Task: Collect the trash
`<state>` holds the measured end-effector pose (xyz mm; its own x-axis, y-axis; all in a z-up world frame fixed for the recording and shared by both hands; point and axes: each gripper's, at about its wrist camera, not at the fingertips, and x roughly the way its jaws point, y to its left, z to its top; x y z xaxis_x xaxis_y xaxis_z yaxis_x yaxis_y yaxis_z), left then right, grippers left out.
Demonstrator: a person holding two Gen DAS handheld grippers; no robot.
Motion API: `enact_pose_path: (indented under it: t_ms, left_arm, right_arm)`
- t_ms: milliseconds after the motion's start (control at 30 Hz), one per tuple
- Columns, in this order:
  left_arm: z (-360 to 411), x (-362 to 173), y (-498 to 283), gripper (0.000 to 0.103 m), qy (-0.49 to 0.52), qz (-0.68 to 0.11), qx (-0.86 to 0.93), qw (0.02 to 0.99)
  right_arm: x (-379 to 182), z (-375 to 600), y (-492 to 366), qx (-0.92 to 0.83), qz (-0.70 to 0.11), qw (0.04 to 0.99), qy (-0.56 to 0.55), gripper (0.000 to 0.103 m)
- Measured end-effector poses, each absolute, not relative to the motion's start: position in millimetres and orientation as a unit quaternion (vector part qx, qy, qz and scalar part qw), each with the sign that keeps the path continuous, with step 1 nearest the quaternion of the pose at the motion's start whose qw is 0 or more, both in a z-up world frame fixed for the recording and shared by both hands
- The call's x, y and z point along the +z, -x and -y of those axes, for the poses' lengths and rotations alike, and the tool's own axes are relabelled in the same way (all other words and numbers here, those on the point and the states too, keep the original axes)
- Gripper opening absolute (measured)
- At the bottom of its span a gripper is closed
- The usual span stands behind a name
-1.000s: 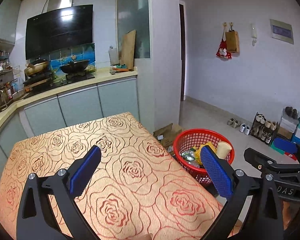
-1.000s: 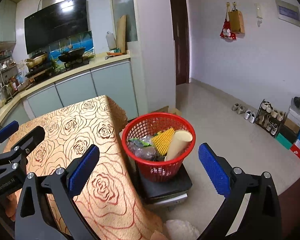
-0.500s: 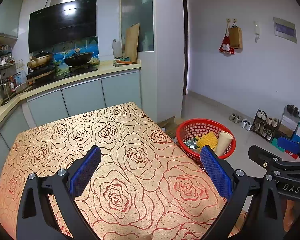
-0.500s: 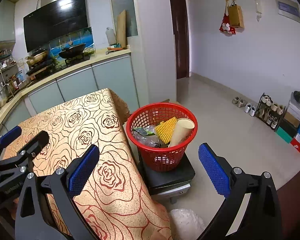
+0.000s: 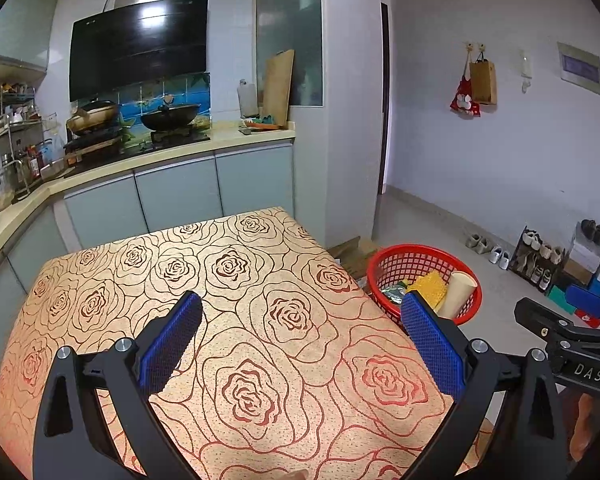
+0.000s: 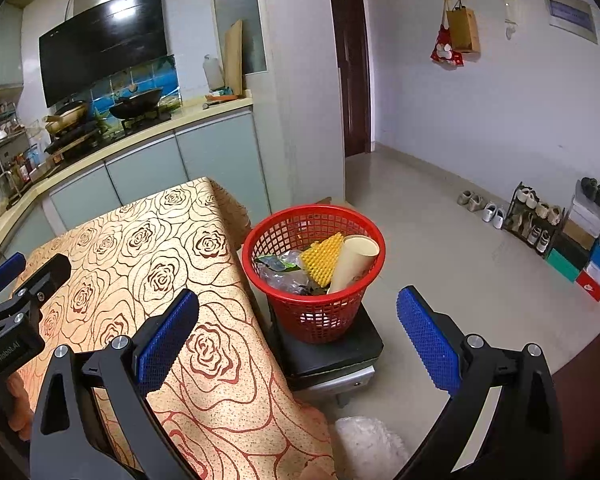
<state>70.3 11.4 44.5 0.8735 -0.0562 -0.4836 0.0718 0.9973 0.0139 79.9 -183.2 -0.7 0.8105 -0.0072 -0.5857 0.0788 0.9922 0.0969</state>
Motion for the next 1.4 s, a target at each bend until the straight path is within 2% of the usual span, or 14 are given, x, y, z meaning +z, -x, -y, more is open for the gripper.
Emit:
enact_pose_path:
  t_ms: [1400]
  left_arm:
    - [-14.8, 40.2, -72.6, 0.096, -0.013, -0.257, -0.032, 0.966]
  right_arm:
    - [-5.2, 185.6, -82.5, -0.027, -0.314, 0.947, -0.059, 0.097]
